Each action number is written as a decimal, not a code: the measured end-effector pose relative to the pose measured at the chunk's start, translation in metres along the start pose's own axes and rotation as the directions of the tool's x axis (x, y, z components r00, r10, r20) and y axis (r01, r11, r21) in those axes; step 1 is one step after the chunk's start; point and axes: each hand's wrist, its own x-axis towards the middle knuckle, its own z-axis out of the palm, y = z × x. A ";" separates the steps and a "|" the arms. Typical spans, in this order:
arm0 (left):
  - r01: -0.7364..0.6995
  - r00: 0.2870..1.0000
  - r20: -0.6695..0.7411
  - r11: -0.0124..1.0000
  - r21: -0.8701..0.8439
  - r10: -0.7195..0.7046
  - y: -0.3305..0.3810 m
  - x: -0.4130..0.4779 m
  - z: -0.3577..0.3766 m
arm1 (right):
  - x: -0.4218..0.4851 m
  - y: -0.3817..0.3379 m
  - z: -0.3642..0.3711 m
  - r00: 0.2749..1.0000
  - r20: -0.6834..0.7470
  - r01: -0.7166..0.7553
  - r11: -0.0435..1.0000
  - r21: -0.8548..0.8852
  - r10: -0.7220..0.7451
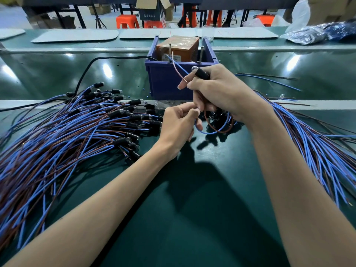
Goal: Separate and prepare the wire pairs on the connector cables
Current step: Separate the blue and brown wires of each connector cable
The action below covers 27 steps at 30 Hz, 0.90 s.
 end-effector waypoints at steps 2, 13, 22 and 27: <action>0.000 1.000 0.002 1.000 0.004 0.000 0.000 0.000 0.000 | 0.000 0.000 0.000 1.000 -0.002 -0.002 1.000 0.007 0.002; -0.003 1.000 0.028 0.999 0.032 0.002 -0.003 0.001 -0.001 | 0.001 0.002 0.000 1.000 0.009 -0.001 1.000 0.010 0.001; -0.007 0.999 0.044 1.000 0.022 0.006 0.000 -0.001 0.000 | 0.001 0.001 0.001 1.000 0.006 0.007 1.000 -0.021 -0.006; -0.013 0.999 0.034 0.999 0.031 0.012 0.000 -0.001 0.000 | 0.001 0.001 0.001 1.000 0.014 0.009 1.000 -0.030 -0.008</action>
